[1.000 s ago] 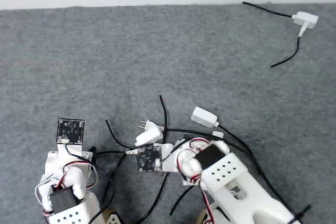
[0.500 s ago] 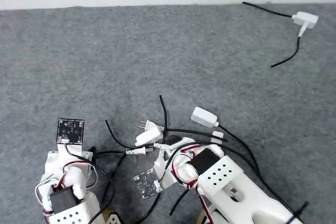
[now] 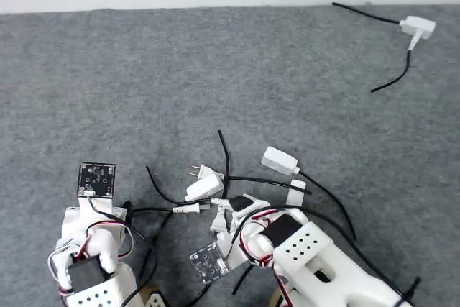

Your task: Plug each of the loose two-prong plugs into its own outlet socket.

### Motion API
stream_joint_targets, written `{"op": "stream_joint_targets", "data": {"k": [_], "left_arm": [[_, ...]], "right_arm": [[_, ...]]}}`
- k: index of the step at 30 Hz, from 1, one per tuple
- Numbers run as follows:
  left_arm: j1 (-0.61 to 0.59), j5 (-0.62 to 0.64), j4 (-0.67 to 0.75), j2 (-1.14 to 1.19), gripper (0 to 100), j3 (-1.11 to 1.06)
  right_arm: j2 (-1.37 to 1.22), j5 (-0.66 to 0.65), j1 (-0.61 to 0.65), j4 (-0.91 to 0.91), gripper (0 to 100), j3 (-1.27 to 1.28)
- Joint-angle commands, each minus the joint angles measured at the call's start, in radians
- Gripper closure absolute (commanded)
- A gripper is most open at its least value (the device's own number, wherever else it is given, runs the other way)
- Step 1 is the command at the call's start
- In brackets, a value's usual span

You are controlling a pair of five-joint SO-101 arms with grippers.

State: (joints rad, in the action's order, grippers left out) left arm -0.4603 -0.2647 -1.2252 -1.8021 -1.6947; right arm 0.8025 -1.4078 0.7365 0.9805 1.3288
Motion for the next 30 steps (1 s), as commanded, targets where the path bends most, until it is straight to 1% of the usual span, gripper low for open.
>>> {"op": "stream_joint_targets", "data": {"k": [1, 4, 6, 8, 11, 12, 14, 16, 17, 26, 30], "left_arm": [[-0.005, -0.008, 0.011, -0.008, 75, 0.01], [-0.005, -0.008, 0.011, -0.008, 75, 0.01], [-0.005, -0.008, 0.011, -0.008, 75, 0.01], [-0.005, -0.008, 0.011, -0.008, 75, 0.01], [-0.005, -0.008, 0.011, -0.008, 75, 0.01], [-0.005, -0.008, 0.011, -0.008, 75, 0.01], [-0.005, -0.008, 0.011, -0.008, 75, 0.01], [-0.005, -0.008, 0.011, -0.008, 75, 0.01], [-0.005, -0.008, 0.011, -0.008, 75, 0.01], [-0.005, -0.008, 0.011, -0.008, 75, 0.01], [-0.005, -0.008, 0.011, -0.008, 75, 0.01]], "right_arm": [[-0.024, -0.011, 0.005, -0.048, 66.4, 0.031], [-0.024, -0.011, 0.008, -0.127, 66.4, 0.069], [-0.024, -0.011, 0.01, -0.145, 69.5, 0.083], [-0.024, -0.011, 0.01, -0.148, 76.9, 0.083], [-0.024, -0.011, 0.01, -0.153, 95.2, 0.081], [-0.024, -0.011, 0.01, -0.156, 99.8, 0.081], [-0.024, -0.011, 0.008, -0.148, 96.1, 0.083], [-0.024, -0.011, 0.01, -0.148, 99.6, 0.084], [-0.024, -0.011, 0.01, -0.148, 98.3, 0.083], [-0.013, -0.006, 0.004, -0.145, 98.9, 0.071], [-0.013, -0.005, 0.004, -0.044, 98.9, -0.009]]}}
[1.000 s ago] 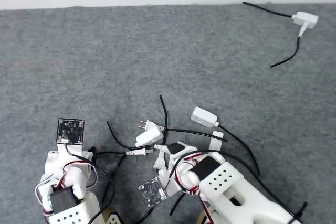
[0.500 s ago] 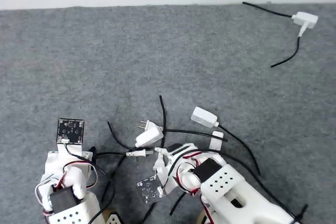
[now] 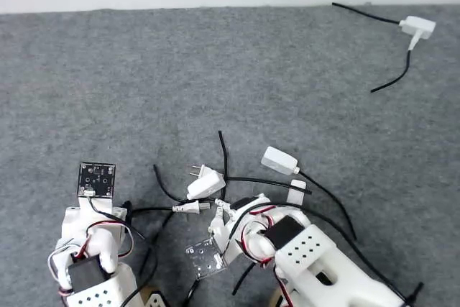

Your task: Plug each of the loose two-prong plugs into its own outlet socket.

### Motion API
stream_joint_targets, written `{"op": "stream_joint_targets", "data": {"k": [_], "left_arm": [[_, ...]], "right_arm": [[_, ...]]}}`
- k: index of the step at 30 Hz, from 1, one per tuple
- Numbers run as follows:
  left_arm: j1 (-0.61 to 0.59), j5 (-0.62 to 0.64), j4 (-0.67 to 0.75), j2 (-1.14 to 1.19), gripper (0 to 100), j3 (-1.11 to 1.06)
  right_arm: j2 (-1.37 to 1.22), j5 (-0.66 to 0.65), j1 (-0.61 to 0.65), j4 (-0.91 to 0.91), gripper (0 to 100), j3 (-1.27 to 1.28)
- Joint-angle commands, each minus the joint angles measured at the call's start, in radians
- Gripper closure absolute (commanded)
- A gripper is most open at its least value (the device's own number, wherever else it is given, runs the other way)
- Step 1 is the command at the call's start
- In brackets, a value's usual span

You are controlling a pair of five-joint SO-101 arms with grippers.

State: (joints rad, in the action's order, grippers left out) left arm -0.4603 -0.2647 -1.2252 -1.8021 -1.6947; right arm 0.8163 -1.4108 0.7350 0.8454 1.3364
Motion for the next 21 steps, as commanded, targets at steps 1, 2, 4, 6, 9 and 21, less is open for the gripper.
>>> {"op": "stream_joint_targets", "data": {"k": [1, 2, 4, 6, 9, 21], "left_arm": [[-0.005, -0.008, 0.011, -0.008, 75, 0.01], [-0.005, -0.008, 0.011, -0.008, 75, 0.01], [-0.005, -0.008, 0.011, -0.008, 75, 0.01], [-0.005, -0.008, 0.011, -0.008, 75, 0.01], [-0.005, -0.008, 0.011, -0.008, 75, 0.01], [-0.005, -0.008, 0.011, -0.008, 75, 0.01]], "right_arm": [[-0.027, -0.002, 0.002, 0.128, 98.9, -0.049], [-0.027, 0.0, -0.008, 0.165, 98.9, -0.084], [-0.027, 0.003, -0.033, 0.228, 98.9, -0.153], [-0.027, 0.04, -0.068, 0.268, 98.9, -0.213], [-0.025, 0.077, -0.125, 0.311, 98.9, -0.281], [-0.025, 0.084, -0.288, 0.478, 98.9, -0.483]]}}
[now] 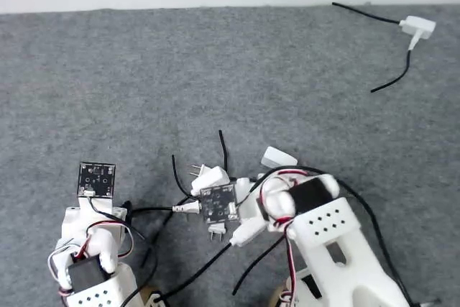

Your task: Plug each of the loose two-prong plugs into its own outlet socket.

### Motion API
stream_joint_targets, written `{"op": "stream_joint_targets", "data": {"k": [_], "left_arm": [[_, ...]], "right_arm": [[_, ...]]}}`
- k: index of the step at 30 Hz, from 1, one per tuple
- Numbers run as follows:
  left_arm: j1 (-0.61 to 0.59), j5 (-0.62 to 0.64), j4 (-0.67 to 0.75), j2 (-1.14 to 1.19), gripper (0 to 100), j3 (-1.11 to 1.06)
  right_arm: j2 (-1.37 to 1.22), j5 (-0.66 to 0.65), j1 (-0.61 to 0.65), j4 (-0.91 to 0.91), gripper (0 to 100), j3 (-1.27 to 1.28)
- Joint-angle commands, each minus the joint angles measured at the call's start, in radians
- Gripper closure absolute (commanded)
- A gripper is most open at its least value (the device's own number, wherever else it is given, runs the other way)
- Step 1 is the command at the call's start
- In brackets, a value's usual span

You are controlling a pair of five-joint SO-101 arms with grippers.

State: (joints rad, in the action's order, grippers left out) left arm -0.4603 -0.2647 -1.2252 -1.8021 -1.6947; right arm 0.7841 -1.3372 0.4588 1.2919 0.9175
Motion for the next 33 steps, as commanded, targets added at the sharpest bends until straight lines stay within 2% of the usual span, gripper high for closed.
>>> {"op": "stream_joint_targets", "data": {"k": [1, 5, 8, 15, 17, 25, 33], "left_arm": [[-0.005, -0.008, 0.011, -0.008, 75, 0.01], [-0.005, -0.008, 0.011, -0.008, 75, 0.01], [-0.005, -0.008, 0.011, -0.008, 75, 0.01], [-0.005, -0.008, 0.011, -0.006, 75, 0.01], [-0.005, -0.008, 0.011, -0.006, 75, 0.01], [-0.005, -0.008, 0.011, -0.006, 75, 0.01], [-0.005, -0.008, 0.011, -0.006, 75, 0.01]], "right_arm": [[0.007, 0.025, -0.005, 0.033, 98.9, -0.064], [-0.005, 0.173, 0.062, 0.001, 98.6, -0.052], [-0.005, 0.193, 0.101, -0.044, 95.6, 0.009], [-0.005, 0.183, 0.108, -0.183, 68.1, 0.18], [-0.005, 0.183, 0.113, -0.223, 64.1, 0.219], [-0.005, 0.181, 0.145, -0.277, 68.2, 0.275], [0.005, 0.183, 0.246, -0.002, 68.2, 0.176]]}}
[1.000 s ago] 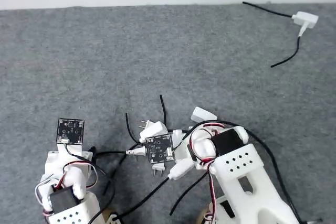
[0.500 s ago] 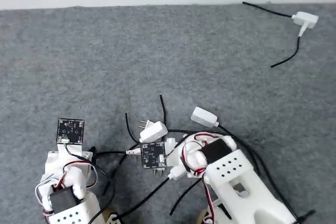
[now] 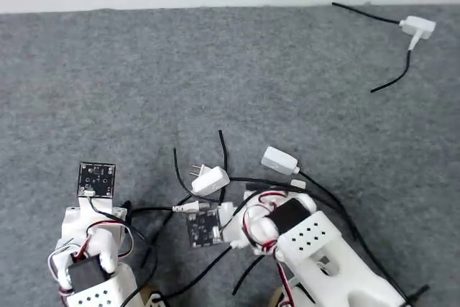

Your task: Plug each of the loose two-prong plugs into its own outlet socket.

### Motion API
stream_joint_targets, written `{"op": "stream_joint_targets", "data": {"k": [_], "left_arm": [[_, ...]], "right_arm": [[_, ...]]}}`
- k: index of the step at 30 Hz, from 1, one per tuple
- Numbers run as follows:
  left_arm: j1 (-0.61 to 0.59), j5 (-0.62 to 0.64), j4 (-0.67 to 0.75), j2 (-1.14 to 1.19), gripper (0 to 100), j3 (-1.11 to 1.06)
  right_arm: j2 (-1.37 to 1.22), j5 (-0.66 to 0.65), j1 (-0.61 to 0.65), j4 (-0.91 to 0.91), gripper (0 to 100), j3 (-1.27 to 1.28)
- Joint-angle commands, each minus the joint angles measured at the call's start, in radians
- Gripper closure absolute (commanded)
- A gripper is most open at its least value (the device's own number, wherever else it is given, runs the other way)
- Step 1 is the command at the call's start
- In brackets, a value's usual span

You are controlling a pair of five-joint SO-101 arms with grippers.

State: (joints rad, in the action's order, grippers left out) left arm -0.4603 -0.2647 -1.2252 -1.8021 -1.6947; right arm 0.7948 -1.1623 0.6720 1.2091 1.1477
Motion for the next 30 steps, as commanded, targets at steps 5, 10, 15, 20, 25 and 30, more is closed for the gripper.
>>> {"op": "stream_joint_targets", "data": {"k": [5, 10, 15, 20, 25, 30], "left_arm": [[-0.005, -0.008, 0.011, -0.006, 75, 0.01], [-0.005, -0.008, 0.011, -0.006, 75, 0.01], [-0.005, -0.008, 0.011, -0.006, 75, 0.01], [-0.005, -0.008, 0.011, -0.005, 75, 0.01], [-0.005, -0.008, 0.011, -0.005, 75, 0.01], [-0.005, -0.008, 0.011, -0.005, 75, 0.01]], "right_arm": [[-0.005, 0.011, 0.038, 0.124, 68.2, -0.064], [-0.013, 0.008, 0.039, 0.107, 68.3, -0.057], [-0.015, 0.008, 0.039, 0.038, 68.4, -0.023], [-0.015, 0.008, 0.039, -0.077, 68.4, 0.072], [-0.015, 0.008, 0.039, -0.147, 68.5, 0.133], [-0.015, -0.006, 0.042, -0.156, 75.3, 0.16]]}}
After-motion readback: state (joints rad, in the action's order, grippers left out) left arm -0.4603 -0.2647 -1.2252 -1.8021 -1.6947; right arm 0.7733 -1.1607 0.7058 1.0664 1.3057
